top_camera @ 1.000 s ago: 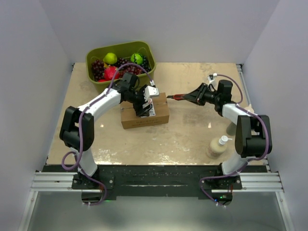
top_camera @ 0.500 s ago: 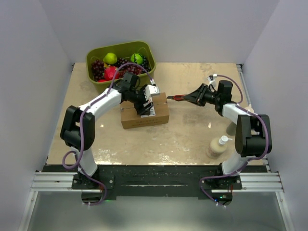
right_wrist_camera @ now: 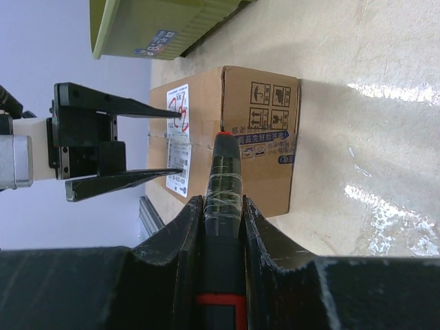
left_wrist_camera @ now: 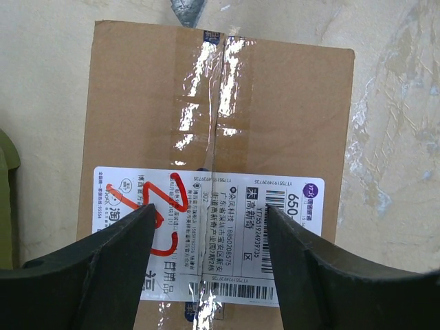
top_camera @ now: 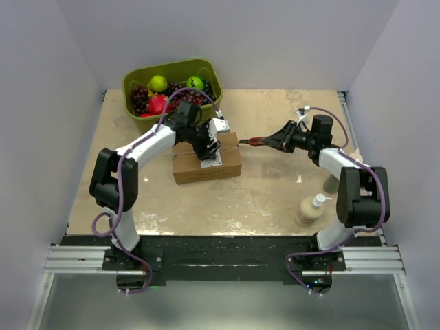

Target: Unpack the express box

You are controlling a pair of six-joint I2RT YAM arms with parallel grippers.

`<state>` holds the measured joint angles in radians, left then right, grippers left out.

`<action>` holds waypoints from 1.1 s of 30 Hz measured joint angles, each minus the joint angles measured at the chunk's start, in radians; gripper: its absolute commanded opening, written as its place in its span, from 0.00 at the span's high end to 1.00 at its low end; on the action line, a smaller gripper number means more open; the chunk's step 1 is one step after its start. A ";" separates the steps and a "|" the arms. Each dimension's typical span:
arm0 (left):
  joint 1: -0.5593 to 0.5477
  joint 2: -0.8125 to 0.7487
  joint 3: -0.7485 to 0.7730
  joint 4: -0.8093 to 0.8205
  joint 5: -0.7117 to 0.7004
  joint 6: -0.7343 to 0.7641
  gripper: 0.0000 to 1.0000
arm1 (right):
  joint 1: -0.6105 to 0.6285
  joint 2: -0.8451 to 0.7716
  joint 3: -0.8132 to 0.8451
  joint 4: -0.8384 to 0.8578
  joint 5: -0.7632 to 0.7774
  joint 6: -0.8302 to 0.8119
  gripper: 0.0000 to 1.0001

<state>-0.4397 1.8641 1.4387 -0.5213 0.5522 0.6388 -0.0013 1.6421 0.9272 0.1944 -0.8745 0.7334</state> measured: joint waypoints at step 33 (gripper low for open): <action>0.000 0.042 0.043 0.051 -0.071 -0.009 0.34 | -0.007 -0.062 -0.026 -0.095 -0.013 -0.100 1.00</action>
<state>-0.4393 1.9057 1.4822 -0.4702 0.4816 0.6296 -0.0086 1.5799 0.9009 0.0990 -0.8871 0.6338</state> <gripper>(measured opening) 0.666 0.253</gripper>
